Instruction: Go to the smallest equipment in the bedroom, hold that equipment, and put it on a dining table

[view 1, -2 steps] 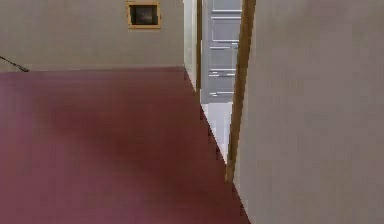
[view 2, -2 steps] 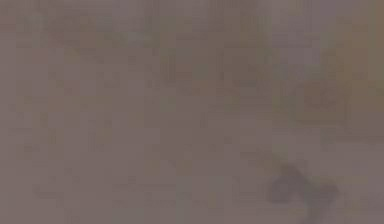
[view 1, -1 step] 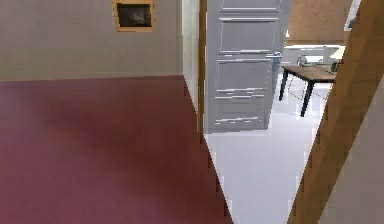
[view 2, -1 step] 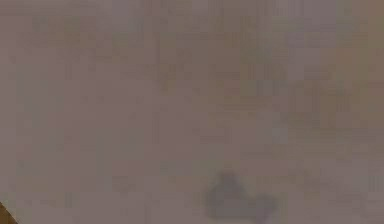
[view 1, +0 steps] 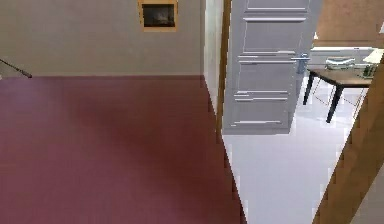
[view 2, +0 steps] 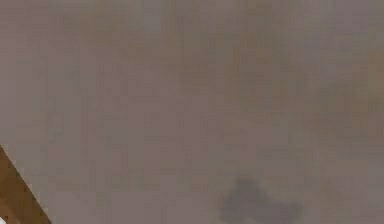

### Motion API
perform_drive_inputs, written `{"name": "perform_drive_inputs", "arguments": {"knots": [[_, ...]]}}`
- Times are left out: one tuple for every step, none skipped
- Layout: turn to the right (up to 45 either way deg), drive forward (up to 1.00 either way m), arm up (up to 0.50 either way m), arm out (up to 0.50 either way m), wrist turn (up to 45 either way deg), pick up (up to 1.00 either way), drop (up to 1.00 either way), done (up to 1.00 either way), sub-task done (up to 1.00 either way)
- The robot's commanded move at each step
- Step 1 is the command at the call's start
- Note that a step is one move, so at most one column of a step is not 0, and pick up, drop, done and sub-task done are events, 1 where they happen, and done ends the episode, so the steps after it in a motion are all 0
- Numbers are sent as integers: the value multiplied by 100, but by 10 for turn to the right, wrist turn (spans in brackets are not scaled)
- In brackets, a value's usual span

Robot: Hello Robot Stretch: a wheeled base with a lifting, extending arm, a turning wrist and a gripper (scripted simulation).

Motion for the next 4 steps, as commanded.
{"name": "perform_drive_inputs", "arguments": {"knots": [[0,60,0,0,0,0,0,0,0],[-450,0,0,0,0,0,0,0,0],[-150,0,0,0,0,0,0,0,0],[0,25,0,0,0,0,0,0,0]]}}
